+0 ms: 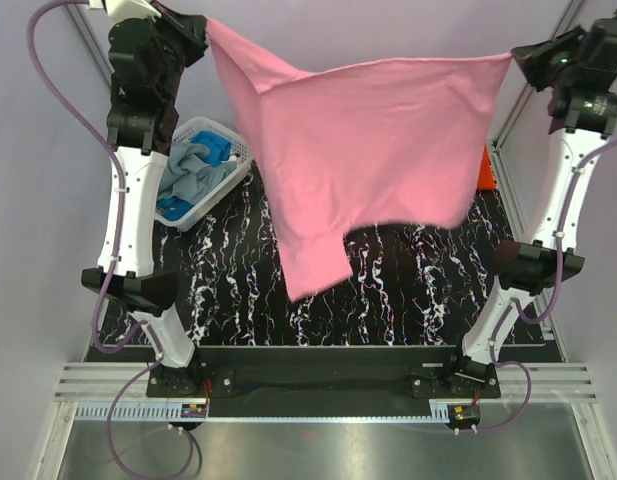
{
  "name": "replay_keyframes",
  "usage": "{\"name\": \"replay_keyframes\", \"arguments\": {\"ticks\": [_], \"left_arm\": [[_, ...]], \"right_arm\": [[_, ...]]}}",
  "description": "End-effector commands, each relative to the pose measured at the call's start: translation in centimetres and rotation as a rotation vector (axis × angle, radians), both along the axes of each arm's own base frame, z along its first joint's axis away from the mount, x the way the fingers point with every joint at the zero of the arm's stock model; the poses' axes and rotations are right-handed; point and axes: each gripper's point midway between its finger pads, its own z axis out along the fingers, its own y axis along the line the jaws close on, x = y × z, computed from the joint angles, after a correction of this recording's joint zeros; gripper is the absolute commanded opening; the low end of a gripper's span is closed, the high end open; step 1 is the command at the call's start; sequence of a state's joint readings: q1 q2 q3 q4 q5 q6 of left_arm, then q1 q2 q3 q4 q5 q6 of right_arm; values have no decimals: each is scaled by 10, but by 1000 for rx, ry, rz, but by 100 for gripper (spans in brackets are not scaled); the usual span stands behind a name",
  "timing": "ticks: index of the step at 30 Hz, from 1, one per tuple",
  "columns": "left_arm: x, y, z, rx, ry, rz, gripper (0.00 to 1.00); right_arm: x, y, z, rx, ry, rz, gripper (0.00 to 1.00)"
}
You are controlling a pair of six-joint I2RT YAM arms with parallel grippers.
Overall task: Fold and stack the t-shirts
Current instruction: Flatten the tshirt out
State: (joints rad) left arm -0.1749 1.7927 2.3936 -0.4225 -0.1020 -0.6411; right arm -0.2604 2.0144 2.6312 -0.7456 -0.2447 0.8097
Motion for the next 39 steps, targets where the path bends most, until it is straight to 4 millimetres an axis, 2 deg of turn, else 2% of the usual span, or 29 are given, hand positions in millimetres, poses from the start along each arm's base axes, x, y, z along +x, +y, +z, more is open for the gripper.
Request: {"name": "replay_keyframes", "arguments": {"ticks": [1,2,3,4,5,6,7,8,9,10,11,12,13,14,15,16,17,18,19,20,21,22,23,24,25,26,29,36,39], "left_arm": [[-115,23,152,-71,-470,12,0],[-112,21,143,-64,-450,5,0],[-118,17,141,-54,-447,-17,0],[-146,17,150,-42,-480,-28,0],[-151,14,143,-33,-473,-36,0],[-163,11,126,-29,-436,-37,0],[-165,11,110,-9,-404,-24,0],[-167,11,94,0,-358,-14,0],[-174,16,69,-3,-294,18,0],[-176,19,50,-7,-233,32,0],[-177,24,22,8,-142,60,0],[-182,28,-14,28,-63,72,0],[-186,33,-37,22,-5,91,0],[-187,37,-70,32,73,111,0],[-206,41,-78,23,58,102,0],[-197,36,-133,49,155,91,0],[-202,37,-152,50,186,89,0],[-212,38,-163,28,191,77,0],[-210,34,-203,49,272,63,0],[-214,30,-224,63,323,37,0],[-219,31,-240,65,361,34,0],[-222,31,-255,47,405,37,0],[-227,32,-284,68,479,39,0],[-231,34,-293,69,494,46,0],[-235,41,-319,88,555,85,0],[-238,47,-327,91,565,109,0],[-245,63,-353,91,614,197,0],[-247,49,-384,36,693,148,0],[-249,50,-395,39,723,158,0]], "right_arm": [[-71,19,113,19,-304,192,0],[-83,16,116,21,-297,195,0],[-88,13,112,24,-280,200,0],[-91,5,99,18,-237,204,0],[-103,9,93,18,-196,208,0],[-107,8,82,5,-156,198,0],[-106,6,57,-29,-85,198,0],[-123,13,43,-26,-21,202,0],[-122,11,6,2,82,206,0],[-128,11,-15,-39,134,215,0],[-152,19,-23,-56,164,209,0],[-155,12,-78,-41,300,185,0],[-166,13,-100,-33,354,177,0],[-185,20,-107,-44,358,167,0],[-195,20,-166,24,488,148,0],[-206,25,-171,18,465,135,0],[-212,28,-193,45,493,132,0],[-225,33,-242,110,592,128,0],[-230,34,-259,120,614,118,0],[-238,35,-277,131,652,112,0],[-251,40,-310,165,732,111,0],[-257,42,-324,182,761,113,0],[-261,46,-334,200,772,118,0],[-272,56,-355,249,809,135,0],[-275,57,-361,249,809,130,0],[-284,60,-375,267,840,119,0],[-288,57,-386,246,852,102,0],[-288,51,-398,238,915,96,0],[-293,48,-397,219,936,75,0]]}}
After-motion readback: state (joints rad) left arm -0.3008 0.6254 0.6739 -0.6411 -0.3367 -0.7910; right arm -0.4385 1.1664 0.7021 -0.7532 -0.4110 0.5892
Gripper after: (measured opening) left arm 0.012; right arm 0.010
